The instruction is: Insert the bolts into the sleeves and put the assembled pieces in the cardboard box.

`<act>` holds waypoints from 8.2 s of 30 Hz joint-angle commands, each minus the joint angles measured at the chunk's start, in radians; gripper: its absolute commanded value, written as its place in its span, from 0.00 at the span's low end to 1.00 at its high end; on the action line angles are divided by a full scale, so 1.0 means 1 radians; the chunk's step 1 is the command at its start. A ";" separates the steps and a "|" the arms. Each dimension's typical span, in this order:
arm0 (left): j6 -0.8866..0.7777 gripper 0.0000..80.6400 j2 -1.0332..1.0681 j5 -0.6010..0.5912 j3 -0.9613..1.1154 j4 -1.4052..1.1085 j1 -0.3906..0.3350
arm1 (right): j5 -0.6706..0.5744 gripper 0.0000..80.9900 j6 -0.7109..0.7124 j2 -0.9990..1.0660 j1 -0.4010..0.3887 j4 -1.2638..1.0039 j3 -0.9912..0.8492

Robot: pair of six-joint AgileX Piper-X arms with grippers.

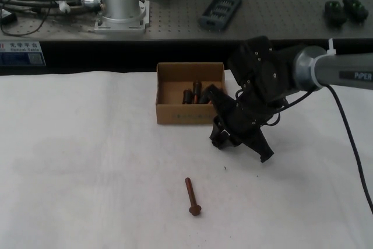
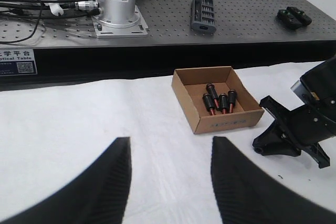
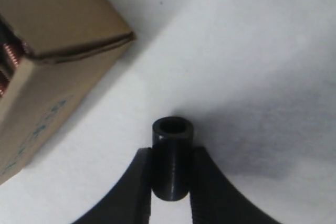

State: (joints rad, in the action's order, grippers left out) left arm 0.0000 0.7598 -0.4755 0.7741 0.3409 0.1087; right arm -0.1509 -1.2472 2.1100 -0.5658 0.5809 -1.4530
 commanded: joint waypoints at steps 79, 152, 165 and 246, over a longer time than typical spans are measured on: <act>-0.816 0.34 1.026 0.288 0.264 -0.121 -0.736 | -0.016 0.04 1.046 -1.199 0.047 0.476 0.582; 2.447 0.06 1.055 0.271 0.264 0.024 -0.729 | -0.059 0.04 1.339 -1.203 0.039 0.442 0.582; 2.171 0.49 1.026 0.316 0.264 0.016 -0.731 | -0.092 0.04 1.331 -1.203 0.039 0.449 0.582; -0.785 0.01 1.076 0.328 0.260 -0.021 -0.749 | -0.092 0.04 1.095 -1.203 0.039 0.578 0.582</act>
State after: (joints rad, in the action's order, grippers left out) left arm -0.7658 1.8234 -0.1266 1.0357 0.3116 -0.6361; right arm -0.2272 -0.1641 0.9182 -0.5249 1.1590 -0.8701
